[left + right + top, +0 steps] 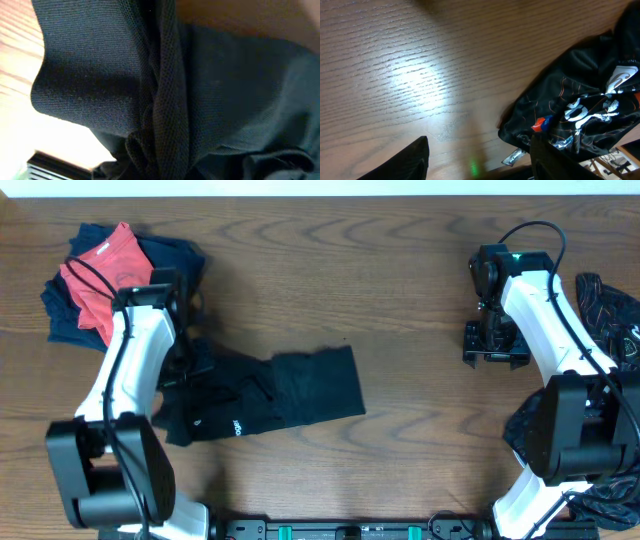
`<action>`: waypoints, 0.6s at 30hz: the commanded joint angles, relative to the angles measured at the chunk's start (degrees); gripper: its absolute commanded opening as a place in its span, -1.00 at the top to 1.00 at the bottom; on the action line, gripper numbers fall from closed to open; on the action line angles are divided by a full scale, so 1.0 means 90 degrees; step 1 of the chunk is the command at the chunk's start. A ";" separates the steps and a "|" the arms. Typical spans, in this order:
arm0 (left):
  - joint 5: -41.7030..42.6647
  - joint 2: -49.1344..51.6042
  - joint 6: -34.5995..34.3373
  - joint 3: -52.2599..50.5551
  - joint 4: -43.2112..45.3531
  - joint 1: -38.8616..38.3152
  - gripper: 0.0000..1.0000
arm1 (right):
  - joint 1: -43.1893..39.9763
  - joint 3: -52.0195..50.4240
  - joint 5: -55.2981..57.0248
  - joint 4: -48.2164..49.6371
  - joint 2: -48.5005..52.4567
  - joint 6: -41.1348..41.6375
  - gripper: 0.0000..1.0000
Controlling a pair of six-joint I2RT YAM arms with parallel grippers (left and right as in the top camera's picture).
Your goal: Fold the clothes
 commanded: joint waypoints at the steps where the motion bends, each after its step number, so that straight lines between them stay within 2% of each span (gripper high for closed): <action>1: -0.0141 -0.0274 0.0032 0.0185 -0.0090 -0.0398 0.88 | -0.0175 -0.0007 0.0070 -0.0010 -0.0170 -0.0075 -0.25; 11: -0.0039 -0.0321 -0.0262 0.0228 -0.0027 -0.1911 0.88 | -0.0175 -0.0007 0.0070 -0.0117 -0.0170 -0.0080 -0.25; 18: 0.0461 -0.0321 -0.0386 0.0476 0.0039 -0.2497 0.88 | -0.0172 -0.0007 0.0070 -0.0168 -0.0170 -0.0080 -0.25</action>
